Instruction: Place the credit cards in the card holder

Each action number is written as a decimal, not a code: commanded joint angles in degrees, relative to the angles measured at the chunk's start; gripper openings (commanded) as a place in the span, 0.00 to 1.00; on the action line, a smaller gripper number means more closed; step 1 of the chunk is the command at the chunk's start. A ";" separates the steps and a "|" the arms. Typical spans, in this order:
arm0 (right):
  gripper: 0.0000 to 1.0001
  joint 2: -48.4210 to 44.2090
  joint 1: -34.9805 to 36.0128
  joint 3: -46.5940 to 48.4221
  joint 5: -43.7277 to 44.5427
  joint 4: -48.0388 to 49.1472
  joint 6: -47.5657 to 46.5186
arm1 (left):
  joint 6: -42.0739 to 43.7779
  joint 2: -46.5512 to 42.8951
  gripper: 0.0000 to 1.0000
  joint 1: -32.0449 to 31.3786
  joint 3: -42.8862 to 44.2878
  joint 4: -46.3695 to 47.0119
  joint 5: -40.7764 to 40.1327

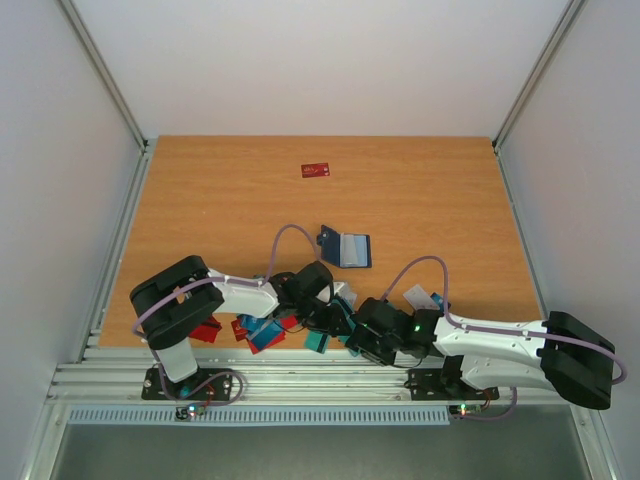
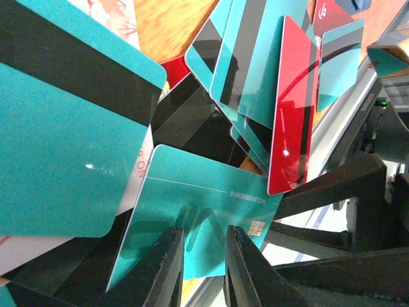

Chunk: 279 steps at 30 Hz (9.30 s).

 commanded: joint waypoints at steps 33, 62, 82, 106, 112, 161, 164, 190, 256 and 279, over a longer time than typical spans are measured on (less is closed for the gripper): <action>0.15 2.19 -0.60 7.89 2.23 1.01 -2.08 | -1.06 -4.03 0.22 -0.36 -2.44 -10.52 -3.37; 0.01 -8.66 -19.88 24.89 -8.94 -14.32 -18.63 | -9.98 -43.76 0.47 6.07 10.53 -37.85 -27.31; 0.01 -0.02 -34.44 44.71 -22.59 13.42 -4.12 | -25.80 -37.29 0.61 13.95 15.80 9.73 -23.49; 0.01 3.37 -34.65 47.38 -24.01 21.08 -3.43 | -31.84 -25.00 0.18 19.33 21.85 23.16 -16.29; 0.01 3.35 -34.81 47.44 -24.76 20.79 -4.38 | -32.25 -24.28 0.00 19.34 22.13 22.57 -16.22; 0.71 38.51 -50.34 46.79 -38.10 -14.77 -52.46 | 26.54 13.10 0.00 23.49 43.99 -48.46 -7.70; 0.70 40.88 -50.35 47.84 -38.25 -14.08 -52.55 | 27.41 12.78 0.00 23.47 43.75 -49.37 -8.78; 0.66 48.18 -50.35 48.99 -35.62 -13.81 -55.64 | 27.99 15.56 0.00 23.46 43.37 -48.83 -8.54; 0.64 54.03 -44.63 53.97 -37.74 -12.83 -59.21 | 32.41 9.23 0.00 24.98 46.44 -57.68 -23.36; 0.66 62.00 -39.80 67.26 -45.73 -12.97 -57.69 | 30.31 3.99 0.00 27.55 41.17 -52.99 -9.07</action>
